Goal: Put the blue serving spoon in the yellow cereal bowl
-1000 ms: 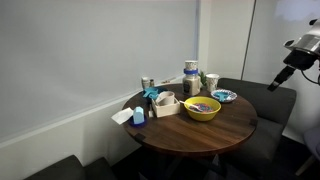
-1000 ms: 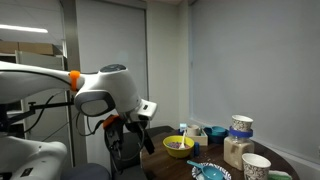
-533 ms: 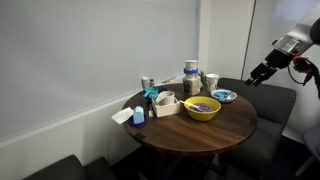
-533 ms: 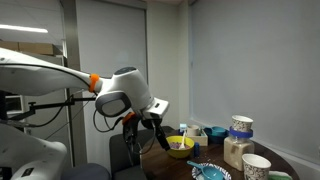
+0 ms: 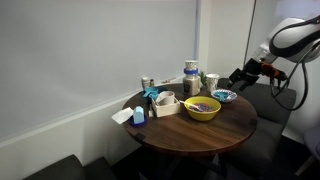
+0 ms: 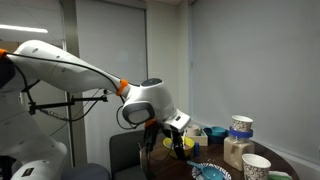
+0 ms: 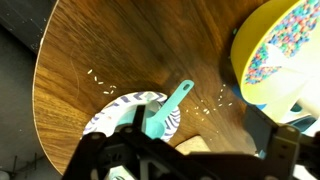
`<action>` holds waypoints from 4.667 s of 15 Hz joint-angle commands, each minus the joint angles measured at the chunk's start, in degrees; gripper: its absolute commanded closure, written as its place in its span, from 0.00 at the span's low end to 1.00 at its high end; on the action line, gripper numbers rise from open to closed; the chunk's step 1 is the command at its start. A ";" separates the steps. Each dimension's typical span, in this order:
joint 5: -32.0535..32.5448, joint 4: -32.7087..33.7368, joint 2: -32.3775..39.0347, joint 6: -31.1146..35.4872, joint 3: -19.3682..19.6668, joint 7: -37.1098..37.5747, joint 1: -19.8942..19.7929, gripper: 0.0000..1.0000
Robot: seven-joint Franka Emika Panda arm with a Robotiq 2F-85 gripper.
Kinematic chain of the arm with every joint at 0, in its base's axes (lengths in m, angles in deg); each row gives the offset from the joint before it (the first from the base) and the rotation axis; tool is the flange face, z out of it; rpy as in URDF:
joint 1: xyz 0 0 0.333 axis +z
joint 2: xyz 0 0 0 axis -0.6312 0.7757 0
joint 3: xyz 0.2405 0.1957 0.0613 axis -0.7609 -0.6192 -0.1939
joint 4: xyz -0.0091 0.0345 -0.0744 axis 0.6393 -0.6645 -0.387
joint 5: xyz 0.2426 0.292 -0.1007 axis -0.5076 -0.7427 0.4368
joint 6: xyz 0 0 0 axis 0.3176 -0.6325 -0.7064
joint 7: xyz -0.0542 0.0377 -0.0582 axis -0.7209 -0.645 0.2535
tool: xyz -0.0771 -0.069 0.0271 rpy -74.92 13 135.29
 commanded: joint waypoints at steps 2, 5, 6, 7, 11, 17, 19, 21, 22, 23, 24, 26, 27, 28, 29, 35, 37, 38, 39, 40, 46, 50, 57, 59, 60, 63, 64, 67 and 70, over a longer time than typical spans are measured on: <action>-0.81 3.36 4.81 -0.64 -4.59 13.13 -4.18 0.00; -0.76 2.31 4.27 -0.32 -4.59 11.55 -3.99 0.00; -0.77 2.31 4.29 -0.39 -4.75 11.68 -3.97 0.00; -0.76 2.28 4.29 -0.39 -4.77 11.61 -3.99 0.00; -2.48 2.78 5.59 -0.69 -4.58 12.45 -3.48 0.00; -3.53 3.38 9.33 1.06 -5.16 13.50 -3.16 0.00; -5.11 3.87 10.90 2.51 -5.24 13.37 -2.67 0.00; -6.12 4.32 12.21 4.86 -5.68 14.95 -2.89 0.00; -6.77 4.73 12.86 5.19 -5.68 15.19 -2.81 0.00; -7.12 5.23 13.71 5.34 -5.82 15.83 -2.84 0.08; -7.28 5.69 14.51 5.32 -5.95 16.06 -2.77 0.19; -8.04 6.52 15.90 5.20 -6.17 16.24 -2.55 0.30; -8.63 6.97 16.53 5.38 -6.30 16.39 -2.45 0.48; -8.82 7.29 17.13 5.70 -6.53 16.82 -2.50 0.56; -9.04 7.60 17.58 5.87 -6.71 17.25 -2.55 0.64; -8.10 7.89 17.75 6.61 -7.20 20.00 -2.93 1.00; -7.33 7.27 16.30 7.28 -7.43 20.36 -3.01 1.00; -6.82 7.00 15.77 8.06 -7.58 20.61 -3.10 0.98; -6.42 6.69 15.06 8.66 -7.72 20.75 -3.19 0.98; -5.63 6.26 14.18 9.29 -7.89 21.24 -3.39 0.98; -6.78 4.33 4.29 4.07 -8.08 12.71 -1.40 0.98; -9.75 5.88 -1.81 -8.03 -6.61 3.04 2.70 0.98; -14.32 11.32 -4.32 -30.69 -3.86 -8.25 7.49 0.98; -12.82 9.82 -4.93 -28.31 -6.12 -6.49 5.26 0.92; -13.02 10.13 -4.90 -29.30 -5.91 -7.05 5.32 0.98; -16.65 13.00 -0.46 -36.62 -3.35 -8.66 6.47 0.98; -17.19 13.60 0.73 -38.61 -3.11 -8.75 6.17 0.98; -16.91 15.08 4.31 -41.74 -3.19 -6.92 3.90 0.98; -18.73 17.94 9.31 -47.52 -1.45 -12.12 3.19 0.98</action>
